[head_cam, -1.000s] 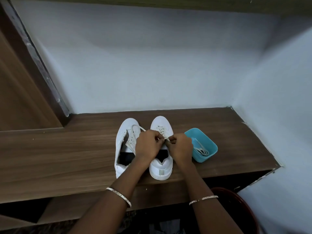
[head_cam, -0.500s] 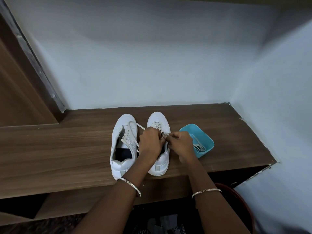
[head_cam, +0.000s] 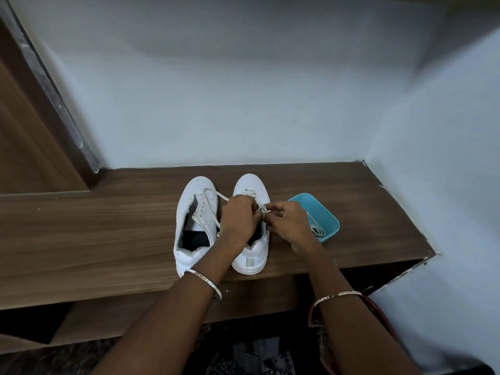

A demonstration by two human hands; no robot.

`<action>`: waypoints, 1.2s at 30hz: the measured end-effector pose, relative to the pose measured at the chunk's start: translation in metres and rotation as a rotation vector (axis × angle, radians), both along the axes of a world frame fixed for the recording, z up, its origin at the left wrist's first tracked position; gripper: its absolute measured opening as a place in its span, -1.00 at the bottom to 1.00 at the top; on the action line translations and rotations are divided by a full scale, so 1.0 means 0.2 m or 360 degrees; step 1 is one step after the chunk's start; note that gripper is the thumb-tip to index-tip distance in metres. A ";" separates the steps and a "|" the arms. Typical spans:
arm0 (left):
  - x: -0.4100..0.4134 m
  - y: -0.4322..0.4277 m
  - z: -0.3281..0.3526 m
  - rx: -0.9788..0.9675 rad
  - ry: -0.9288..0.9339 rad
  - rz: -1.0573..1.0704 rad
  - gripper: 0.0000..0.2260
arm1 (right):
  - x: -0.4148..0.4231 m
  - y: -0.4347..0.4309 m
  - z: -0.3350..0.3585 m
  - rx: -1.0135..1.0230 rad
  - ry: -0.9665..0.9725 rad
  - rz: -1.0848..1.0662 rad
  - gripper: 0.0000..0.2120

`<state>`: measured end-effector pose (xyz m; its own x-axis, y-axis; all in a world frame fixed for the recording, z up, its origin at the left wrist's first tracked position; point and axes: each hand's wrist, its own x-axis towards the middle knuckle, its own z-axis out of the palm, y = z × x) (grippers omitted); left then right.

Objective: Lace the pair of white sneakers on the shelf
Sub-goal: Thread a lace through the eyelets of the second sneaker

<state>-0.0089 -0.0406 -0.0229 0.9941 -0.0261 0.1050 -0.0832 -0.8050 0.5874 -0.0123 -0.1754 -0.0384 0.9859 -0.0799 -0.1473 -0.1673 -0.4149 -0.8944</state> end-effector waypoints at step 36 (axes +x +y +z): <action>0.05 0.43 -0.04 -0.0375 -0.0038 0.0388 -0.86 | 0.05 -0.23 0.23 0.1758 -0.0088 -0.0574 -0.82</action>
<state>0.0010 0.0450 -0.0310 0.9653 0.2398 0.1030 0.0792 -0.6451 0.7600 -0.0021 -0.2216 0.0079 0.9393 -0.2122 -0.2696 -0.0661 0.6590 -0.7492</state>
